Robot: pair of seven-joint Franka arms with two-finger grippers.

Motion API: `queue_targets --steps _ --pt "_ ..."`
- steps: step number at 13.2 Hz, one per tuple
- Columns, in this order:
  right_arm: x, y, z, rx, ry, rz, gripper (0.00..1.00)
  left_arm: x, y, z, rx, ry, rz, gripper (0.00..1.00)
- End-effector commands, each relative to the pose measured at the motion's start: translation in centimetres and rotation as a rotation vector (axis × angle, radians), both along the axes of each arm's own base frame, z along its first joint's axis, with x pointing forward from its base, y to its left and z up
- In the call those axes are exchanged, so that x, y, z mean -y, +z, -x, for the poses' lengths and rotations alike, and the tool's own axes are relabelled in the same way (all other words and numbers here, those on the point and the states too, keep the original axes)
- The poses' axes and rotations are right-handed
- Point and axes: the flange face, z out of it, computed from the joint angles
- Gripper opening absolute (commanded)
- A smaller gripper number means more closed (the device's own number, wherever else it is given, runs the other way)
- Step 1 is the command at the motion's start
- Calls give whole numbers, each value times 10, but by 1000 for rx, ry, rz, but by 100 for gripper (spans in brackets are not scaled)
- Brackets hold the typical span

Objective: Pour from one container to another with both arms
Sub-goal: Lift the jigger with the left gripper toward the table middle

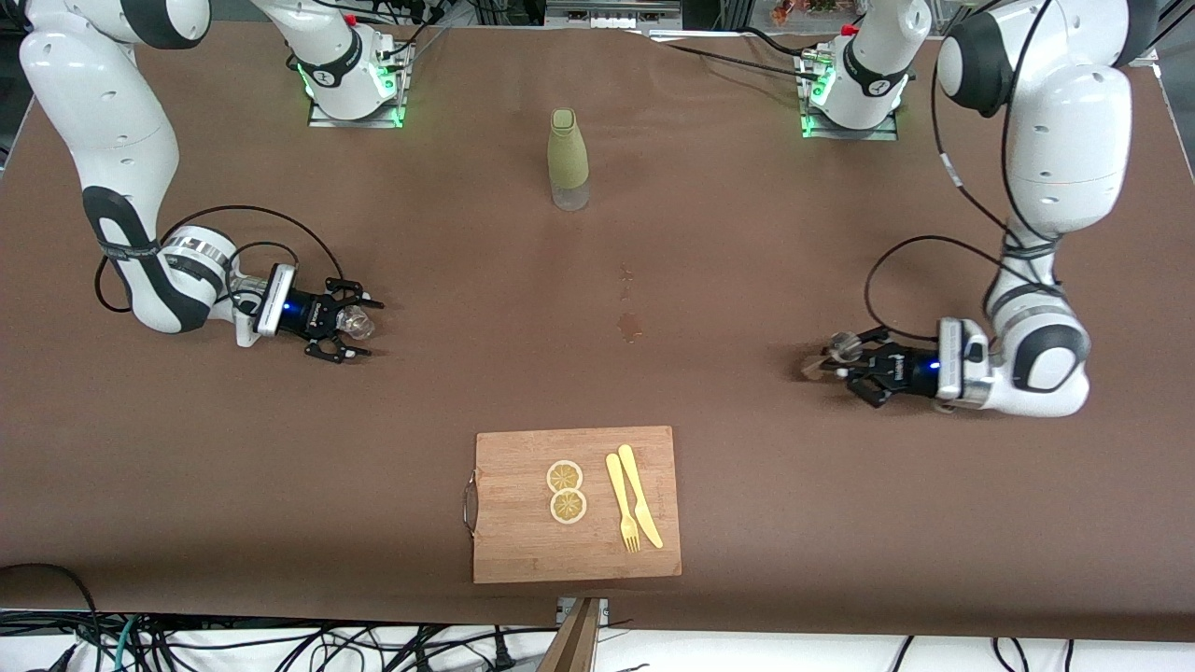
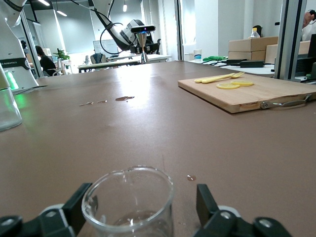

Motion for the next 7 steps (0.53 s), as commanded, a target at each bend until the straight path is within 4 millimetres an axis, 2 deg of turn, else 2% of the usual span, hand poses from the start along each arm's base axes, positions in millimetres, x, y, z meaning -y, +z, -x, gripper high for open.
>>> queue_targets --steps 1,3,7 --pt "-5 -4 -2 49 6 -11 56 80 5 -7 -70 58 10 0" --pt "-6 -3 -5 55 9 -12 44 140 7 -7 -154 94 20 0" --pt "-5 -1 -8 62 12 -9 30 235 2 5 -187 154 -6 0"
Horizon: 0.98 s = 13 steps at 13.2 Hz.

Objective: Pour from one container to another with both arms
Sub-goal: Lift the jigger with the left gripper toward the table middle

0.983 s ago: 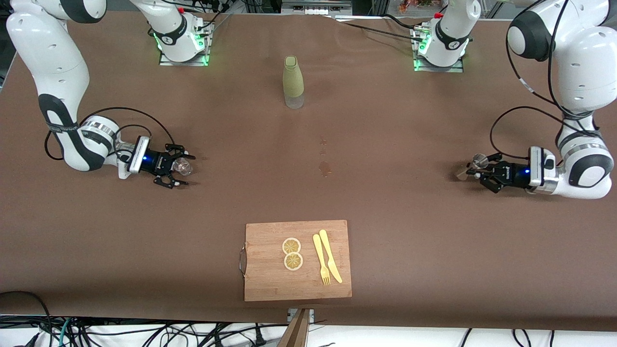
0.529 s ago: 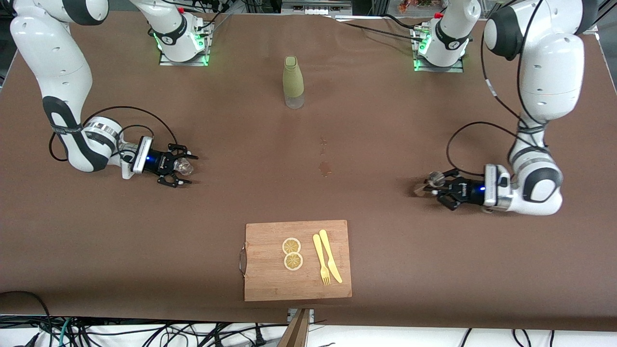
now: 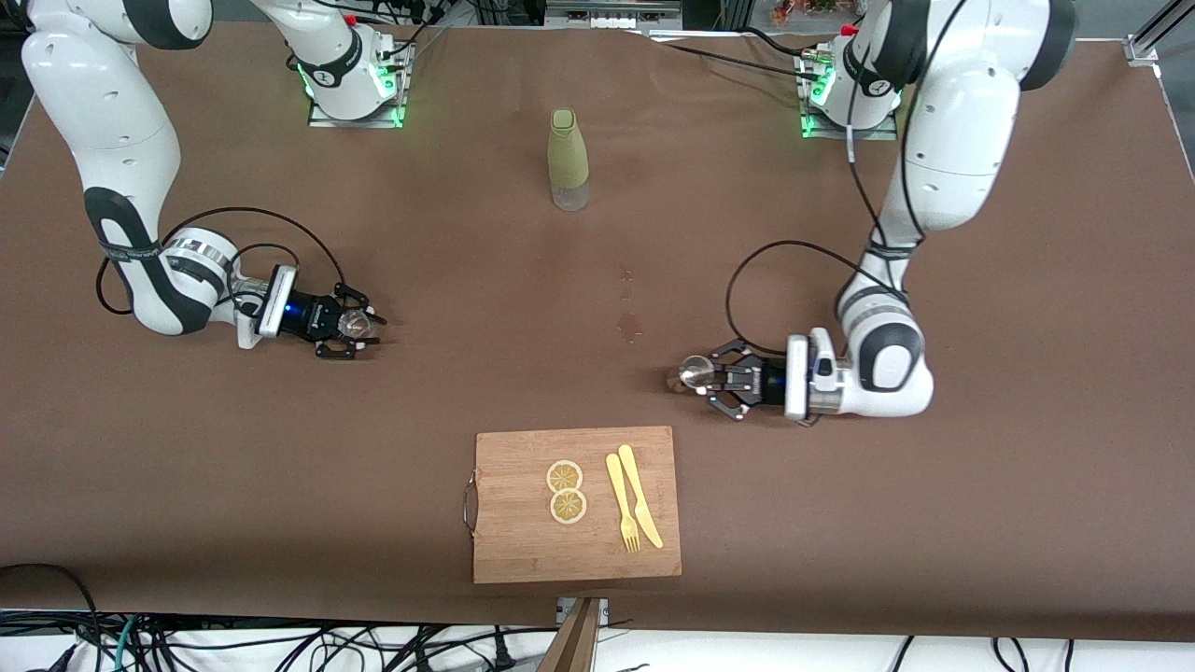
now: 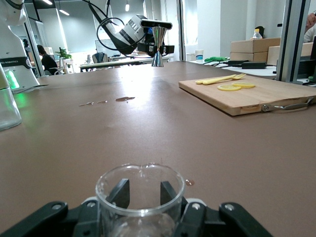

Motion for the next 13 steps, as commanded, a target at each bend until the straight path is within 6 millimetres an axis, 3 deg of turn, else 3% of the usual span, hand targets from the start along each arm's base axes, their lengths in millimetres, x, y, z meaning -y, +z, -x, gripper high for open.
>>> queue_targets --steps 1,6,9,13 --pt "-1 -3 -3 51 2 -11 28 45 6 11 -21 45 -26 0" --pt "-1 3 -12 58 5 -10 19 130 -2 44 -67 146 -93 0" --pt "-5 9 -22 30 6 -12 19 180 -11 79 -109 198 -145 0" --pt "-28 21 -42 43 32 -26 18 186 -3 81 -8 189 -154 0"
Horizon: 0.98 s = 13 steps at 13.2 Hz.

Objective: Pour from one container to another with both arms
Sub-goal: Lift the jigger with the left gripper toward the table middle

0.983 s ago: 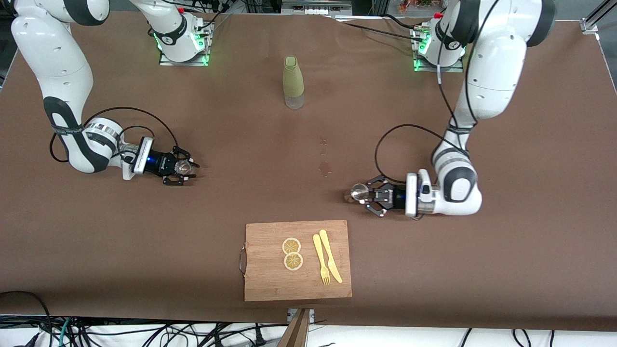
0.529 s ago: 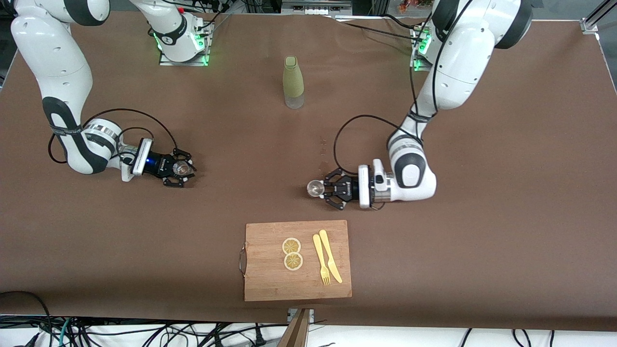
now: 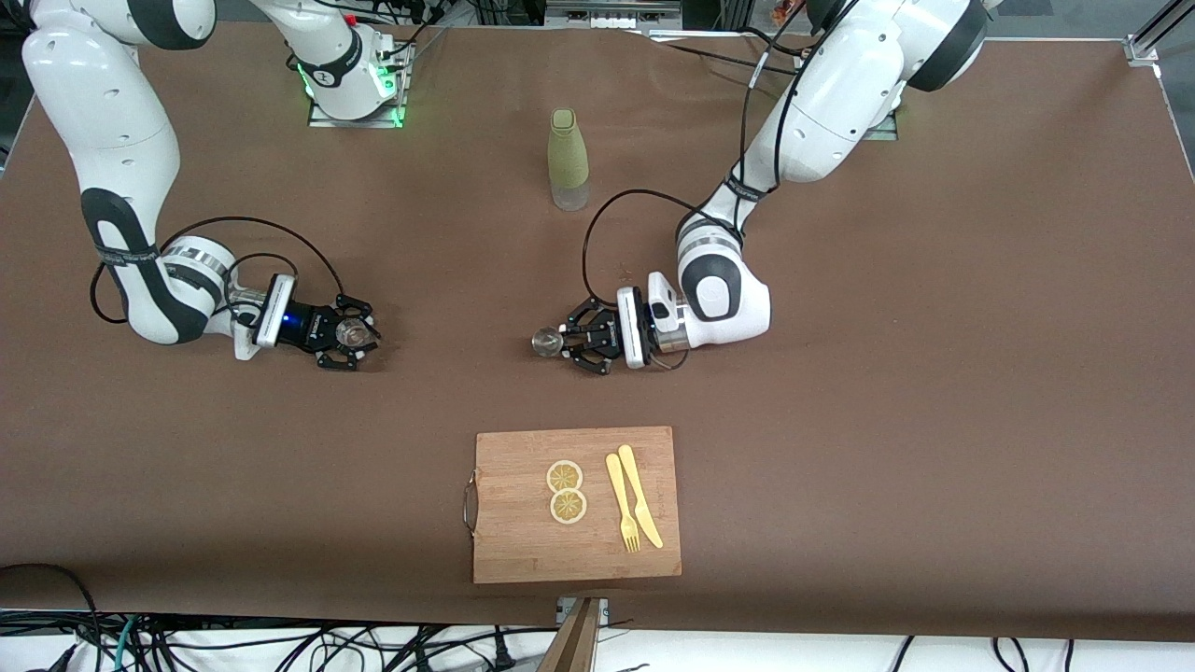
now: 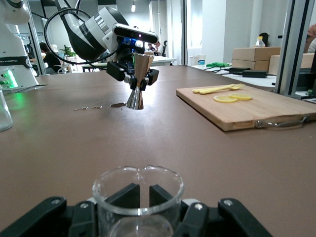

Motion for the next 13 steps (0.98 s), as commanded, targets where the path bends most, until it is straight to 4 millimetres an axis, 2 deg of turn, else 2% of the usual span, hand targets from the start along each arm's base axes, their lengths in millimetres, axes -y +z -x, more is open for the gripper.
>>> queue_targets --steps 1,5,7,13 --pt "-15 8 -16 7 5 -24 16 -8 16 -9 86 16 2 0" --pt "-41 25 -39 -2 23 -37 11 -10 31 -11 171 23 -53 0" --pt "-58 32 -51 -10 25 -24 10 2 30 3 154 39 -116 0" --pt "-105 57 -82 2 -9 -12 10 12 25 17 103 56 -160 0"
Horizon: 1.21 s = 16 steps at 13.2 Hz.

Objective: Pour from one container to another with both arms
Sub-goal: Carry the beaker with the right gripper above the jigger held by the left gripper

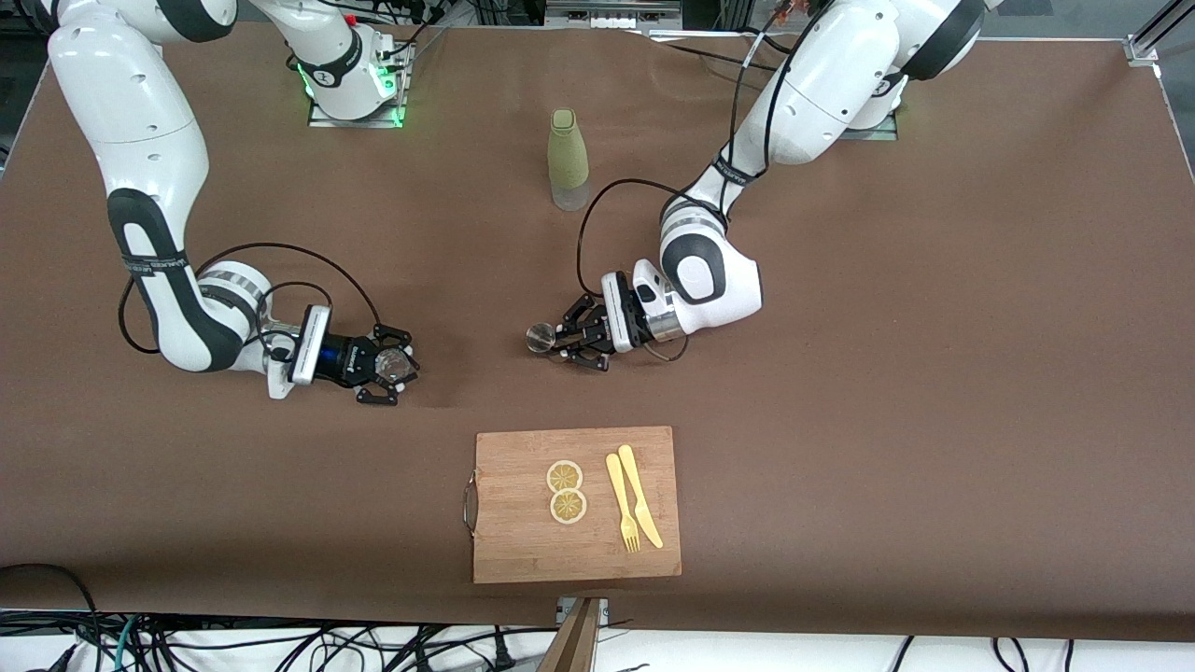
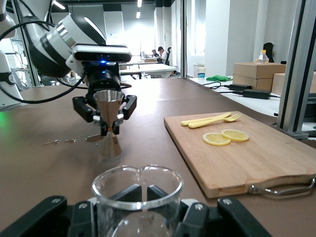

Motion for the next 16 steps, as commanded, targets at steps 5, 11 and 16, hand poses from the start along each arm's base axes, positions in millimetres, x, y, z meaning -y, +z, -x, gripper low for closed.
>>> queue_targets --steps 5,11,16 --pt "-45 36 -34 -37 -65 35 10 0 10 4 -11 25 -1 0" --pt "-93 51 -38 -10 -95 145 10 0 12 2 -6 28 -1 0" --pt "-122 50 -27 -14 -56 139 10 -5 10 7 -17 26 -9 0"
